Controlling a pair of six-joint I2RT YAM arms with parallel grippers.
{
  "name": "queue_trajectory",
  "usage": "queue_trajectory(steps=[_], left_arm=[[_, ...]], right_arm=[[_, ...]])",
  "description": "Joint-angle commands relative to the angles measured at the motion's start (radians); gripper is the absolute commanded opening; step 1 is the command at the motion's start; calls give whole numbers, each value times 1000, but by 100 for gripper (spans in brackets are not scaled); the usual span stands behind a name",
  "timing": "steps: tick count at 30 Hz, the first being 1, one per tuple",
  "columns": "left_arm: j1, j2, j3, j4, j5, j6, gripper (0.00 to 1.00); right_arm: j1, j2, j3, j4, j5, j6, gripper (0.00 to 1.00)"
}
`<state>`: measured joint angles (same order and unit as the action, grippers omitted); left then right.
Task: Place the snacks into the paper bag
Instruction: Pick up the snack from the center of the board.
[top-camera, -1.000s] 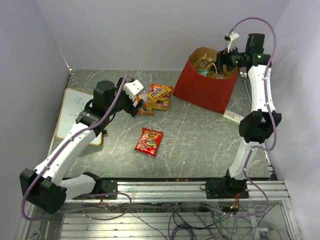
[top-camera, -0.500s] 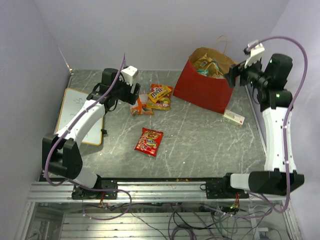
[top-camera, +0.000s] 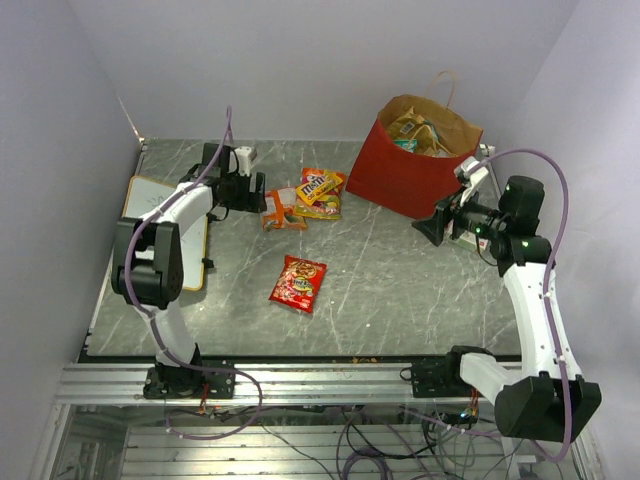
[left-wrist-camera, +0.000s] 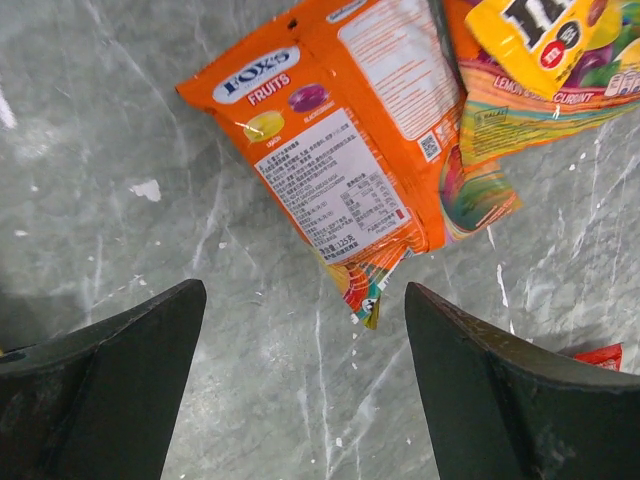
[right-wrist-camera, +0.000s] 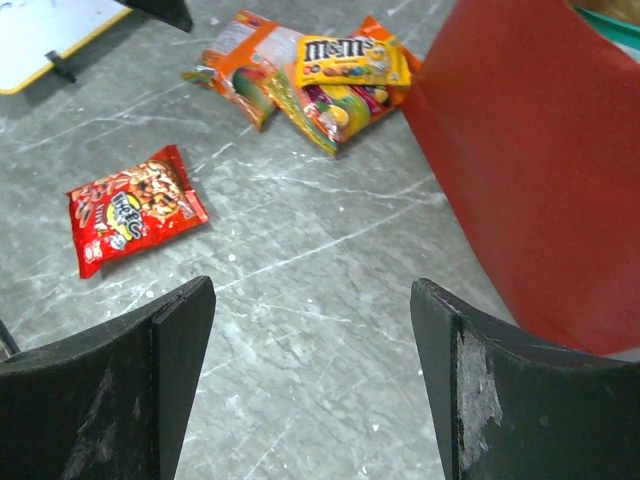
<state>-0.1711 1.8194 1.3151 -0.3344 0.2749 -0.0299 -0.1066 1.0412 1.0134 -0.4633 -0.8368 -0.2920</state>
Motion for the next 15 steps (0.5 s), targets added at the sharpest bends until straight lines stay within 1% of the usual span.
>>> queue_trajectory(steps=[1, 4, 9, 12, 15], left_arm=[[14, 68, 63, -41, 123, -39, 92], [15, 120, 78, -47, 185, -47, 95], [16, 191, 111, -63, 259, -57, 93], [16, 220, 120, -69, 272, -59, 90], [16, 248, 129, -77, 313, -67, 83]], right_arm=[[-5, -36, -74, 117, -121, -12, 78], [-4, -27, -100, 118, -128, -16, 78], [-5, -22, -128, 140, -142, -5, 77], [-4, -21, -137, 143, -161, -6, 77], [-4, -20, -143, 141, -168, -11, 77]])
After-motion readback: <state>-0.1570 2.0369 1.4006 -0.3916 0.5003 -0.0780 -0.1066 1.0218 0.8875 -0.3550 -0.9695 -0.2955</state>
